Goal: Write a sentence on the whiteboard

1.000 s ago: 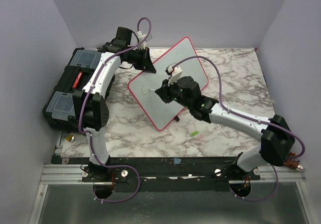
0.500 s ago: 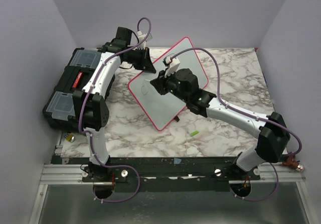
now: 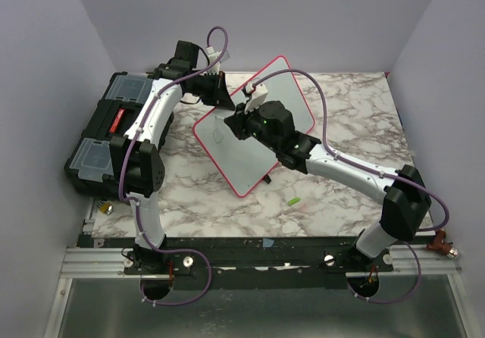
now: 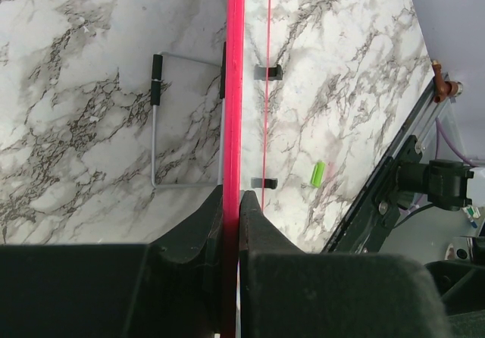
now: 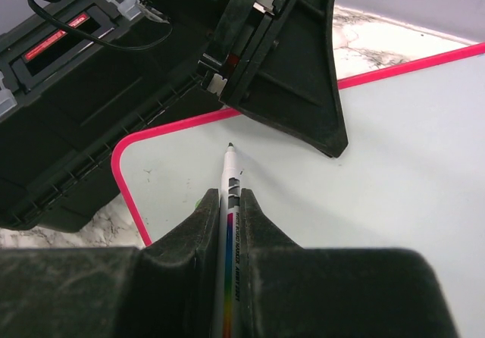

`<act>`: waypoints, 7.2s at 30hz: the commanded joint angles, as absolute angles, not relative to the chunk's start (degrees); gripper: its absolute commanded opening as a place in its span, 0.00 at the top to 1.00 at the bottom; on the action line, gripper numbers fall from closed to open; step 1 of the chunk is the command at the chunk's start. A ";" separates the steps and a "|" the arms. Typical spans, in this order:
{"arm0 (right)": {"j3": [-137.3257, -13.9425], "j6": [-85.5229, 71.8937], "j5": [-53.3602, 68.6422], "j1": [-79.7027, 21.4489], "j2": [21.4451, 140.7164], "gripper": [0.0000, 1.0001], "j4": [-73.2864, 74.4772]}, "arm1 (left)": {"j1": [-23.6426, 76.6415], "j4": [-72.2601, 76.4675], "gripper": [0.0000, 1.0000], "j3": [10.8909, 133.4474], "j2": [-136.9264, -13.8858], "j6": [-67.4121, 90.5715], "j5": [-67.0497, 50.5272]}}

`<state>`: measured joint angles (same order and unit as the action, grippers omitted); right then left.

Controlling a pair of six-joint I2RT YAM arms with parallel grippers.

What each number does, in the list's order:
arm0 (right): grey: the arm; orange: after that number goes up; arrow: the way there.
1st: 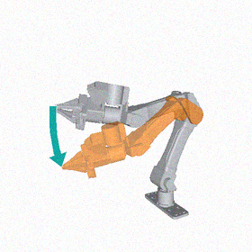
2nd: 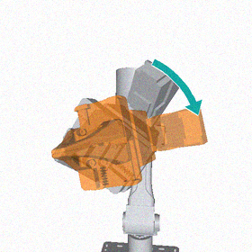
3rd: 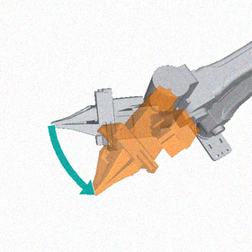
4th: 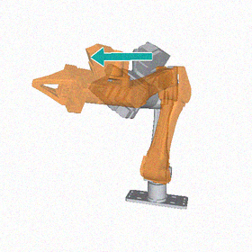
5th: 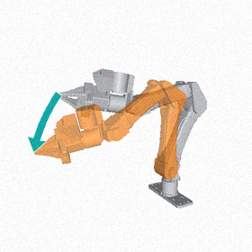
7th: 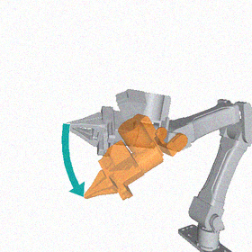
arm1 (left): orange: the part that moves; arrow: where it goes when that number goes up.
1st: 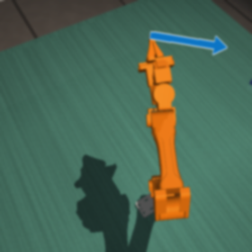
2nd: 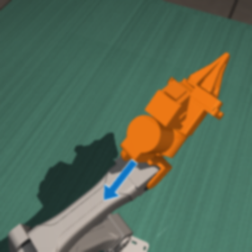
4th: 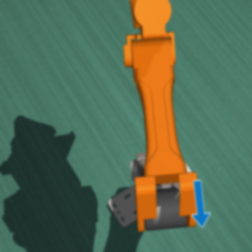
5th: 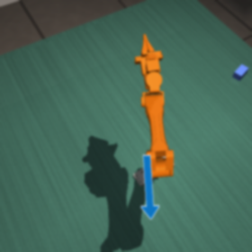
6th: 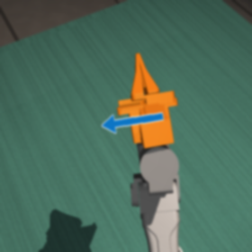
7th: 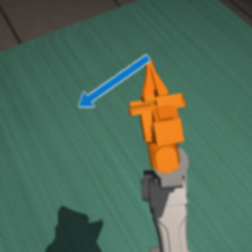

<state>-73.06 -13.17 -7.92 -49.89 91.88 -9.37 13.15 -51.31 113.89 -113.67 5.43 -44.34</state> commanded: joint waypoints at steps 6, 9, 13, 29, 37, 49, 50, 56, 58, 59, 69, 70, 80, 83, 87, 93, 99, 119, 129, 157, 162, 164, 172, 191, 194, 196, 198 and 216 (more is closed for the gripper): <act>-69.19 -12.95 -9.21 -49.75 91.88 0.99 -8.26 | 13.10 -49.75 1.00 113.99 -112.52 0.26 -34.99; -66.66 -13.59 -8.97 -49.79 90.95 0.99 -8.18 | 13.10 -49.66 1.00 113.99 -112.59 0.26 -34.66; -63.78 -14.55 -8.79 -49.76 89.72 0.99 -7.60 | 13.10 -49.73 1.00 114.17 -112.70 0.26 -34.46; -59.53 -17.73 -7.03 -49.75 86.79 0.99 -5.78 | 13.12 -49.83 1.00 114.50 -112.92 0.26 -34.29; -62.84 -16.20 -7.21 -49.75 88.09 0.99 -5.81 | 13.10 -49.83 1.00 114.52 -113.11 0.26 -34.30; -66.93 -15.02 -7.73 -49.76 90.34 0.99 -6.11 | 13.11 -50.02 1.00 114.18 -112.94 0.26 -34.19; -67.33 -15.02 -7.81 -49.74 90.50 0.99 -6.15 | 13.10 -50.01 1.00 114.17 -112.94 0.26 -34.19; -69.48 -14.22 -8.85 -49.75 91.81 0.99 -6.32 | 13.18 -50.09 1.00 114.08 -112.85 0.26 -34.12; -70.17 -13.99 -9.11 -49.75 92.35 0.99 -6.33 | 13.18 -50.10 1.00 113.99 -112.85 0.26 -34.10; -70.59 -13.80 -9.26 -49.75 92.60 0.99 -6.30 | 13.18 -50.10 1.00 113.99 -112.90 0.26 -34.08; -72.77 -12.73 -15.54 -49.75 94.45 0.99 -3.90 | 13.27 -50.18 1.00 113.83 -112.51 0.31 -34.04; -72.73 -12.66 -15.95 -49.75 94.55 0.99 -3.74 | 13.27 -50.17 1.00 113.82 -112.44 0.27 -34.03; -69.87 -13.32 -15.69 -49.72 92.94 1.00 -2.38 | 13.27 -50.19 1.00 113.92 -112.32 0.27 -33.84; -68.13 -14.12 -14.48 -49.72 91.88 0.99 -2.24 | 13.27 -50.19 1.00 113.95 -112.32 0.26 -33.84; -66.26 -14.95 -12.74 -49.73 90.91 0.99 -2.11 | 13.27 -50.19 1.00 114.01 -112.41 0.26 -33.93; -64.55 -15.86 -11.75 -49.74 89.93 0.99 -1.58 | 13.27 -50.19 1.00 114.04 -112.28 0.26 -33.94; -63.81 -16.27 -11.69 -49.76 88.56 0.99 -0.69 | 13.27 -50.35 1.00 114.82 -112.32 0.26 -34.27; -68.64 -14.67 -13.97 -49.69 83.63 0.99 0.54 | 13.27 -50.19 1.00 114.36 -111.89 0.44 -34.36; -72.57 -12.77 -15.73 -49.69 87.48 0.99 -1.22 | 13.27 -49.84 1.00 113.57 -111.18 0.41 -34.54; -73.33 -10.72 -20.77 -49.61 91.01 0.99 -1.15 | 13.62 -49.39 1.00 112.59 -110.14 0.26 -34.45; -74.46 -9.88 -21.33 -49.57 91.53 0.99 -1.14 | 13.71 -49.39 1.00 112.51 -109.95 0.26 -34.37; -75.02 -9.91 -21.22 -49.57 91.84 0.99 -1.14 | 13.71 -49.44 1.00 112.42 -109.91 0.27 -34.37; -75.14 -9.60 -16.50 -49.62 91.78 0.99 -2.18 | 13.89 -49.31 1.00 112.26 -109.86 0.26 -34.32; -68.36 -11.57 -11.20 -49.57 89.73 0.99 -2.89 | 13.86 -49.39 1.00 112.30 -109.78 0.26 -34.02; -67.27 -12.01 -10.38 -49.58 89.25 0.99 -2.72 | 13.89 -49.39 1.00 112.41 -109.95 0.26 -34.01; -66.57 -12.26 -10.03 -49.61 88.96 0.99 -2.64 | 13.90 -49.40 1.00 112.41 -109.97 0.27 -33.99; -65.99 -12.37 -10.06 -49.61 88.68 0.99 -2.55 | 13.89 -49.39 1.00 112.41 -109.95 0.26 -34.01; -67.50 -10.82 -17.52 -49.60 88.78 0.99 1.77 | 13.89 -49.73 1.00 113.20 -110.03 0.31 -34.06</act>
<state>-67.07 -11.88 -14.98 -49.50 87.94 -3.49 13.69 -51.09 112.38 -112.03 5.21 -42.68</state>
